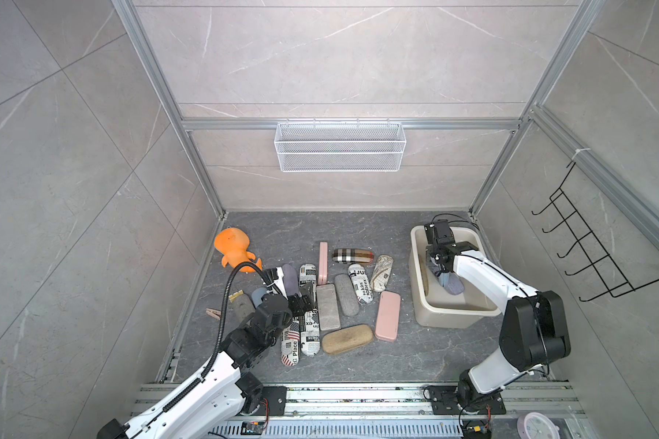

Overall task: Put the glasses cases into the storage boxes
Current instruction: Place the glasses case in the storage box.

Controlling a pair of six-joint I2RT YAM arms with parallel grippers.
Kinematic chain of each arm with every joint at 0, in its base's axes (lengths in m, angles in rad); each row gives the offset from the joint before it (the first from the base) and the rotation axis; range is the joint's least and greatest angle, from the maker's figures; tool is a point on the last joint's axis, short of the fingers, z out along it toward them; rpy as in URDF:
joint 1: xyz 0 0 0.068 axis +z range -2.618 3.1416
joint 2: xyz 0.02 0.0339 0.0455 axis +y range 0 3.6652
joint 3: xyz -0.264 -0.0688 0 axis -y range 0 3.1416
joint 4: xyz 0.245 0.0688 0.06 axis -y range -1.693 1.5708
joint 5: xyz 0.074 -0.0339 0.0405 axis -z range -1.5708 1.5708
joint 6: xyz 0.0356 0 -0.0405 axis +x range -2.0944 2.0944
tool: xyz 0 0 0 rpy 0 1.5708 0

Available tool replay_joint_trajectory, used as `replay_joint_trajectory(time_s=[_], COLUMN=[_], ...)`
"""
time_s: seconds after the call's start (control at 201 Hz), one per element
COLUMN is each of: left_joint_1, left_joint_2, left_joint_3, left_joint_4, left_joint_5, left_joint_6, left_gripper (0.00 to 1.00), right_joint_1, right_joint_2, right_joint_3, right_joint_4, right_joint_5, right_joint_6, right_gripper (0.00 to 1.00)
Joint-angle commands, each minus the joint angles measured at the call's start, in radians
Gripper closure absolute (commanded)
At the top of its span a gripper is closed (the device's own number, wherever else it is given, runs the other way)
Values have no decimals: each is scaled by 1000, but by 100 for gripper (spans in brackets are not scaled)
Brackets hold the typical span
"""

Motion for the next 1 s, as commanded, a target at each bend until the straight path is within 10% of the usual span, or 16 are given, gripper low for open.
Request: replay_joint_trajectory(time_s=[0.0,0.454,0.798,0.992], left_joint_1=[2,1,2,-1], left_joint_2=[-15,-1,65,199], left_joint_3=[9,36,116,212], left_joint_4=[4,-40,-52,-153], left_joint_5=[-17,13,245,327], left_joint_6=[11,-1,90,151], left_gripper=[3,3,9,11], right_joint_1=[0,1,2,19], right_joint_2=[31,98,-107,-311], right_joint_3=[21,45,79,-31], right_joint_4=[-6,2,-55,20], right_joint_5=[-24,-169,-282,-612], right_joint_6=[-14,22,74,159], right_gripper=[63,51,47,47])
